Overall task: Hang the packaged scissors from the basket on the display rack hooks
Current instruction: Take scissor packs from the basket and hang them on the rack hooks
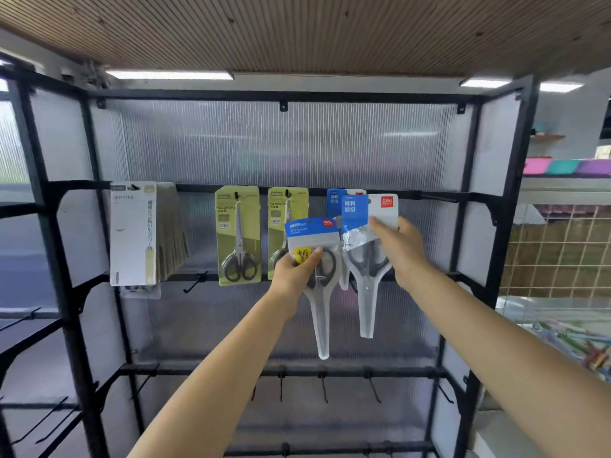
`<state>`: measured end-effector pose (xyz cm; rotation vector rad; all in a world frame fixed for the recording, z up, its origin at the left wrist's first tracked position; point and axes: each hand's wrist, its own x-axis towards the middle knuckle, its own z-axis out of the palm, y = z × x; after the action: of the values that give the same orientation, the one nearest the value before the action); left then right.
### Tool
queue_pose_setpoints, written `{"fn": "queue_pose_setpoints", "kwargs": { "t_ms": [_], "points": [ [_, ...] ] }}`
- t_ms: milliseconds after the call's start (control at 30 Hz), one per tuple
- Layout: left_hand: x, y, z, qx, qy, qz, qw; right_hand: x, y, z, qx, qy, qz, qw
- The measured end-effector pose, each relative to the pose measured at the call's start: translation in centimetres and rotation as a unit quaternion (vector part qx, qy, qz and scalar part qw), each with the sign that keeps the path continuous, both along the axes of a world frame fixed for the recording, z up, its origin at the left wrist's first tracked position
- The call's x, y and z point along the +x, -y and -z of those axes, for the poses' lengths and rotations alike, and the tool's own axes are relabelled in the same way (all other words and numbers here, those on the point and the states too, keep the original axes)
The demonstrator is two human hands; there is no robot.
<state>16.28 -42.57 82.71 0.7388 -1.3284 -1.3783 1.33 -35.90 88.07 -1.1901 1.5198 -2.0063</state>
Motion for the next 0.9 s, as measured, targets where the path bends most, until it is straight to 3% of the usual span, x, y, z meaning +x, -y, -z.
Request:
{"fn": "queue_pose_setpoints", "kwargs": {
  "t_ms": [233, 900],
  "points": [
    [-0.2, 1.6, -0.6, -0.027, 0.006, -0.018, 0.999, -0.6, 2.9, -0.8, 0.003, 0.002, 0.054, 0.999],
    [-1.8, 5.8, -0.4, -0.020, 0.017, -0.019, 0.999, -3.2, 9.3, -0.3, 0.014, -0.011, 0.051, 0.999]
  ]
}}
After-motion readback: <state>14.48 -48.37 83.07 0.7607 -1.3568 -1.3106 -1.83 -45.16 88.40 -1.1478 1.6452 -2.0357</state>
